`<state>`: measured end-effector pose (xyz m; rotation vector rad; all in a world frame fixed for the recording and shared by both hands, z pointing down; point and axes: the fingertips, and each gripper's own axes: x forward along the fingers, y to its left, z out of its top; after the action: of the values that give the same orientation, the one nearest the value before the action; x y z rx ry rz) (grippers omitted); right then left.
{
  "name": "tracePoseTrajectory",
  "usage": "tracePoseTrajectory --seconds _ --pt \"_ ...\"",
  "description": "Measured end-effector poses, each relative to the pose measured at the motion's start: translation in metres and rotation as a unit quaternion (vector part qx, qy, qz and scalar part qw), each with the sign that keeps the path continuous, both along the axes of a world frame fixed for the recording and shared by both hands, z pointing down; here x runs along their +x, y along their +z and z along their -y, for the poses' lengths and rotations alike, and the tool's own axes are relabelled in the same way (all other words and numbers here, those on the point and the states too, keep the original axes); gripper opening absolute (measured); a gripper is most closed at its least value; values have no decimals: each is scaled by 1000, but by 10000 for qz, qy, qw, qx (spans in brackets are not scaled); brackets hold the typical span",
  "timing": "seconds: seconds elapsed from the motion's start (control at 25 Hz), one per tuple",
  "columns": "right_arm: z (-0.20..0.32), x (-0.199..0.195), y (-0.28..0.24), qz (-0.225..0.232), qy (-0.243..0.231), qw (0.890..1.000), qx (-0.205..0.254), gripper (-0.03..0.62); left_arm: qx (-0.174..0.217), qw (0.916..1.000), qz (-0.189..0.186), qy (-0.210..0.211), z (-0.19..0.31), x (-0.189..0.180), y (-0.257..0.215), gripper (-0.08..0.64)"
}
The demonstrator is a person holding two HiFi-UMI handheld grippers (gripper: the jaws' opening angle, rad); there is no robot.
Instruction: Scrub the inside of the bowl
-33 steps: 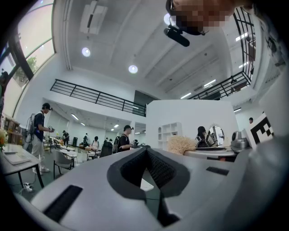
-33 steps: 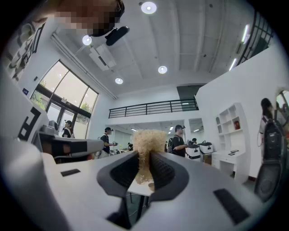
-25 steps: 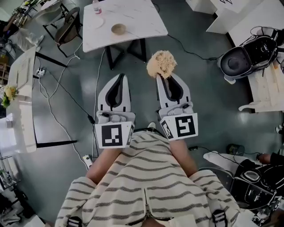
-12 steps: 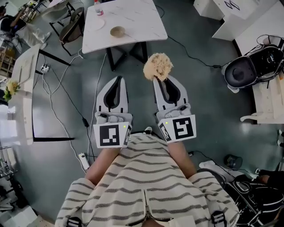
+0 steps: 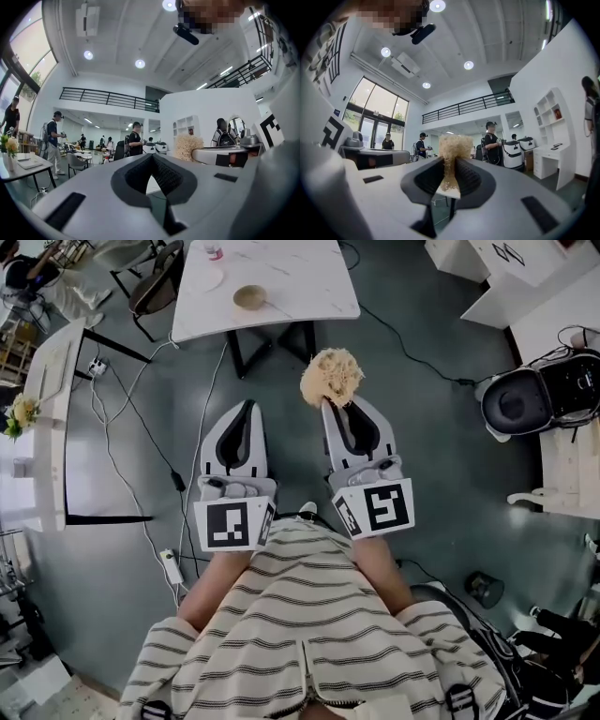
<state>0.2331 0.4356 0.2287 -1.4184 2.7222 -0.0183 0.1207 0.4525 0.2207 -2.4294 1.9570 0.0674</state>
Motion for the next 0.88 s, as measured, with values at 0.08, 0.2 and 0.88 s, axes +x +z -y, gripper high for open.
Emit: tracePoseTrajectory --seconds 0.08,0.2,0.88 --pt "12 -6 4 -24 -38 10000 -35 75 -38 10000 -8 -4 13 -4 5 6" --pt "36 -16 10 -63 -57 9999 -62 75 -81 10000 -45 13 36 -15 13 6" --pt "226 -128 11 -298 6 9992 -279 75 -399 9983 -263 328 230 -117 25 6"
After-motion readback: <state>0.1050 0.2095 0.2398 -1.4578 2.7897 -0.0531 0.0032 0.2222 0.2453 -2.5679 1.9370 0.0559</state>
